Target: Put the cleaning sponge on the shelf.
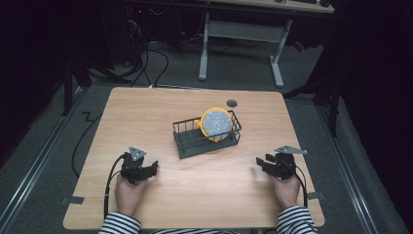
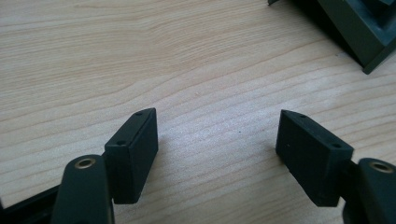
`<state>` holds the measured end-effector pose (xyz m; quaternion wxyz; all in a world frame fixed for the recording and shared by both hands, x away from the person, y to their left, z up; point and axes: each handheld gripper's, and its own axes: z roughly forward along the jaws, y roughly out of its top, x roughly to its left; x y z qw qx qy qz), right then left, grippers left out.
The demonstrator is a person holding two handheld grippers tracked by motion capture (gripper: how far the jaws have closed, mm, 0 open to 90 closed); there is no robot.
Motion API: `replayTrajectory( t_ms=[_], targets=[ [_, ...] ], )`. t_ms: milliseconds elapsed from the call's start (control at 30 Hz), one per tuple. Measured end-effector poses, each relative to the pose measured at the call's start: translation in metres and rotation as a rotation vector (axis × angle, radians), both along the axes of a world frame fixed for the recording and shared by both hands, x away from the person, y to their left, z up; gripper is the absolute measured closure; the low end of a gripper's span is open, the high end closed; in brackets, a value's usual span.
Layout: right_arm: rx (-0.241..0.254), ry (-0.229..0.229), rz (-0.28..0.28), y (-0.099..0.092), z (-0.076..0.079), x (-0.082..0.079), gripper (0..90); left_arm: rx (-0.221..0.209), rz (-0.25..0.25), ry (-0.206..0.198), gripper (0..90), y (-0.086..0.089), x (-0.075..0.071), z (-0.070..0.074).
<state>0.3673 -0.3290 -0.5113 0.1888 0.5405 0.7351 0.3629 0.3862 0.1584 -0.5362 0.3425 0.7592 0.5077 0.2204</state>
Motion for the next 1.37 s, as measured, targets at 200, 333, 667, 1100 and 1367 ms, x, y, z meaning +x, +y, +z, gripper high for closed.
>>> replayTrajectory(
  t_ms=[200,333,667,1100,1367],
  targets=[
    [-0.032,0.003,0.004,0.003,-0.005,-0.002,49.9,0.0,0.0,0.0,30.4,0.0,0.0,0.0],
    [-0.042,0.006,-0.002,0.004,-0.009,-0.002,49.7,0.0,0.0,0.0,30.4,0.0,0.0,0.0],
    [-0.077,-0.004,-0.013,0.005,-0.015,-0.005,48.9,0.0,0.0,0.0,30.4,0.0,0.0,0.0],
    [-0.135,-0.03,-0.009,0.012,-0.019,-0.006,41.4,-0.001,0.0,0.0,30.4,0.0,0.0,0.0],
    [-0.135,-0.03,-0.007,0.011,-0.019,-0.006,41.3,0.0,0.0,0.0,30.4,0.0,0.0,0.0]
  ],
)
